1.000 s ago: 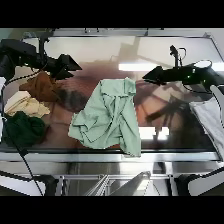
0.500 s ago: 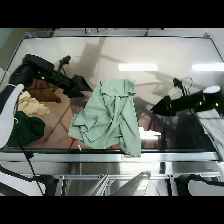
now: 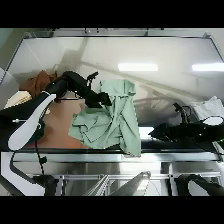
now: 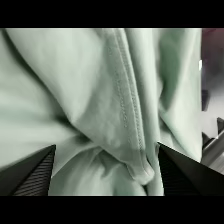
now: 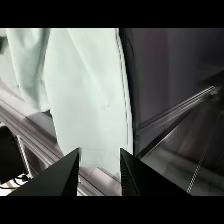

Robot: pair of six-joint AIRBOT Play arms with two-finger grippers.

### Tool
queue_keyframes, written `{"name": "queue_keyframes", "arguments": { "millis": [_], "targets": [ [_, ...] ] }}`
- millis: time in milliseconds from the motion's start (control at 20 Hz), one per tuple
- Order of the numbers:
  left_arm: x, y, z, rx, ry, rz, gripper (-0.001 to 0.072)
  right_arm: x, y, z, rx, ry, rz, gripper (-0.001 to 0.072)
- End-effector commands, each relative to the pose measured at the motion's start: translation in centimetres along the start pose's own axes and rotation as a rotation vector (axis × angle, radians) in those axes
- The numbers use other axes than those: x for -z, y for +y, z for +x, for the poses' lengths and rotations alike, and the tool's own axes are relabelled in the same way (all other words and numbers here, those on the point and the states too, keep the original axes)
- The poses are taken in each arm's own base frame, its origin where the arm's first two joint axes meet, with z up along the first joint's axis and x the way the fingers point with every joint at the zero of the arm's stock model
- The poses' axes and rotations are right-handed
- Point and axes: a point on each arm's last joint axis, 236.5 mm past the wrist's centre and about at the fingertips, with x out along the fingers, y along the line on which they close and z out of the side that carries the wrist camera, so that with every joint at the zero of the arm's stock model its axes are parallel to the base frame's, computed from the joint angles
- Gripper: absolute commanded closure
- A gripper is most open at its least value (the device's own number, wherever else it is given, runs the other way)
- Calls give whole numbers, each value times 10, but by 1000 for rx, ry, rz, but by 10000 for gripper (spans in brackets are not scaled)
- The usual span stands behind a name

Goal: Fold the shirts.

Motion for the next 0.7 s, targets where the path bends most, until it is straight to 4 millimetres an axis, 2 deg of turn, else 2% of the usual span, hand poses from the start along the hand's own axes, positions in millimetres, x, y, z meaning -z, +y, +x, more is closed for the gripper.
{"name": "queue_keyframes", "arguments": {
  "millis": [0, 150, 200, 250, 300, 350, 500, 650],
  "targets": [
    [8, -5, 30, 5, 48, -12, 7, 15, 3, 0, -12, 15, -12, 410],
    [-3, -21, 32, 11, 34, 34, 18, 16, 4, 0, -12, 15, -16, 409],
    [-6, -27, 31, 15, 30, 41, 149, 16, 3, 0, -8, 17, -17, 410],
    [-10, -31, 28, 19, 25, 53, 400, 17, 1, 0, 1, 18, -20, 406],
    [-13, -35, 25, 22, 19, 63, 607, 16, -5, 0, 27, 18, -23, 270],
    [-16, -38, 21, 25, 14, 73, 681, 15, -14, 0, 61, 15, -15, 108],
    [-21, -42, 7, 38, 13, 83, 681, 9, -32, 1, 123, -3, 11, 100],
    [-27, -42, -8, 46, 12, 89, 681, 11, -45, 18, 150, 34, 37, 100]
  ]
}}
